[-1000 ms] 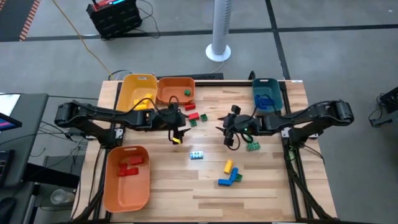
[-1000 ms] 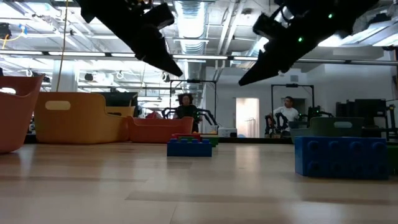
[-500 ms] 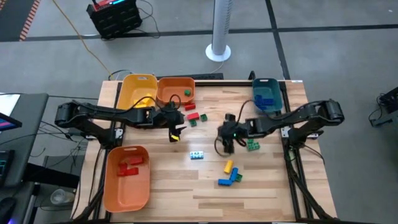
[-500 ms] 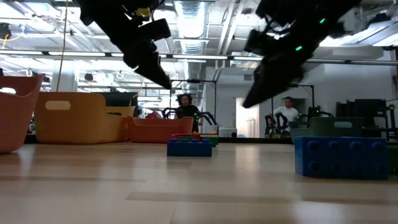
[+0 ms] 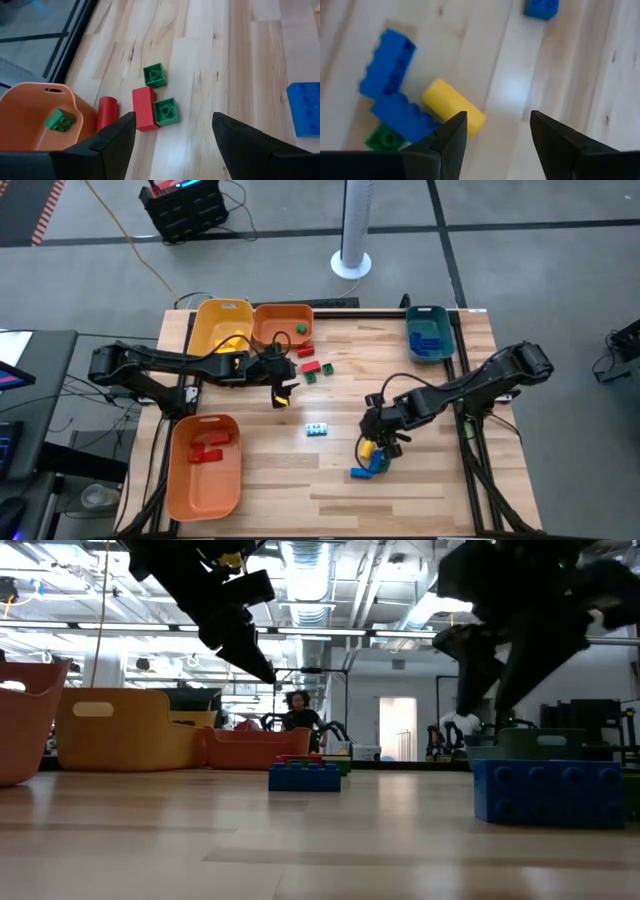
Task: Sort blocks
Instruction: Put the blue game piece into the blue bin
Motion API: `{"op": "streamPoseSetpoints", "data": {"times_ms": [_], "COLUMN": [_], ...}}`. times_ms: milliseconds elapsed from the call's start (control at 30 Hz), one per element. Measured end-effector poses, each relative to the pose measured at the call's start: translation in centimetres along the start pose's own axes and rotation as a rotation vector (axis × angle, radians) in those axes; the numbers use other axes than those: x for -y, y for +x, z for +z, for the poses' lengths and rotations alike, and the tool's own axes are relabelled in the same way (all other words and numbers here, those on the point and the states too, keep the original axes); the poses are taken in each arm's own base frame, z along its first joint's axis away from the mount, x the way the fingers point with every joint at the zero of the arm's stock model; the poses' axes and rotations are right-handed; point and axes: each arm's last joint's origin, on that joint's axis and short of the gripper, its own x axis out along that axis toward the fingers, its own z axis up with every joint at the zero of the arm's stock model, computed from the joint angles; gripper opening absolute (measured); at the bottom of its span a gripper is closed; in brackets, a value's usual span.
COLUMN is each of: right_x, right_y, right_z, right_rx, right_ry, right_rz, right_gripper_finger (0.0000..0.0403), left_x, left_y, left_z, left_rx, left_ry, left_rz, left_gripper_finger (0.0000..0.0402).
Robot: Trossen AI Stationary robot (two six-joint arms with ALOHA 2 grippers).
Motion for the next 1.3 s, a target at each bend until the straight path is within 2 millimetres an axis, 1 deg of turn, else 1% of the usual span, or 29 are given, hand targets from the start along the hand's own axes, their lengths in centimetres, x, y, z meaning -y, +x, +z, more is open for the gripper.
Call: {"op": "streamPoseSetpoints", "data": {"times_ms": [67, 200, 300, 433, 533, 700, 933, 1033, 1133, 1300], "right_x": [-0.1, -0.9, -1.7, -2.8, -3.1, -3.3, -3.6, -3.7, -3.8, -3.8], "right_y": [-0.3, -0.7, -0.2, 0.3, 0.2, -0.2, -1.7, -1.9, -2.0, -2.0], "right_z": [0.5, 1.2, 1.3, 1.6, 1.8, 1.5, 0.9, 0.9, 0.9, 0.9], "right_rx": [0.008, -0.013, -0.052, -0.090, -0.133, -0.163, -0.167, -0.155, -0.148, -0.144], "right_ry": [0.007, 0.004, 0.010, 0.014, 0.032, 0.061, 0.081, 0.073, 0.068, 0.076], "right_rz": [0.010, 0.022, 0.031, 0.029, -0.020, -0.122, -0.215, -0.238, -0.249, -0.249], "right_gripper_finger": [0.0227, 0.0227, 0.0227, 0.0227, 0.0227, 0.0226, 0.0226, 0.0226, 0.0226, 0.0226], "left_x": [0.0, 0.0, 0.0, 0.6, 1.8, 5.2, 8.9, 10.4, 11.8, 13.0], "left_y": [0.0, 0.0, 0.0, 0.2, 1.0, 2.6, 3.6, 4.3, 5.5, 7.3], "left_z": [0.0, 0.0, 0.0, 0.4, 0.5, 0.5, 1.8, 2.1, 2.0, 1.8], "left_rx": [0.000, -0.001, 0.001, 0.052, 0.058, -0.009, -0.041, -0.059, -0.124, -0.212], "left_ry": [-0.007, -0.021, -0.039, -0.093, -0.124, -0.096, -0.158, -0.155, -0.136, -0.097], "left_rz": [0.000, 0.000, -0.011, -0.175, -0.253, -0.357, -0.421, -0.427, -0.402, -0.352], "left_gripper_finger": [0.0255, 0.0255, 0.0255, 0.0255, 0.0255, 0.0255, 0.0255, 0.0255, 0.0255, 0.0255]}}
